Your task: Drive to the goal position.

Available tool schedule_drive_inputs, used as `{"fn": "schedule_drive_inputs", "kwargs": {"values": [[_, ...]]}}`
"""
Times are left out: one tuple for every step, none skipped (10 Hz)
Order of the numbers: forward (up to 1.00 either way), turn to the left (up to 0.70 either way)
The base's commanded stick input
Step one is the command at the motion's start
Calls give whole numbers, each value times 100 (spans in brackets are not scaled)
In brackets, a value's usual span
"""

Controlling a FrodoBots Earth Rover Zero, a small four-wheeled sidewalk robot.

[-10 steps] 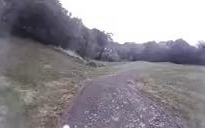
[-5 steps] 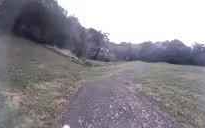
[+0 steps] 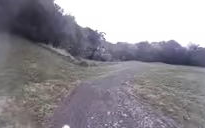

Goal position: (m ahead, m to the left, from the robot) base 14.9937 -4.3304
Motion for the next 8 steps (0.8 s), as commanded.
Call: {"fn": "schedule_drive_inputs", "kwargs": {"values": [[45, -27], [45, -27], [45, -27], [45, -27], [45, -27], [45, -27], [45, -27], [45, -27]]}}
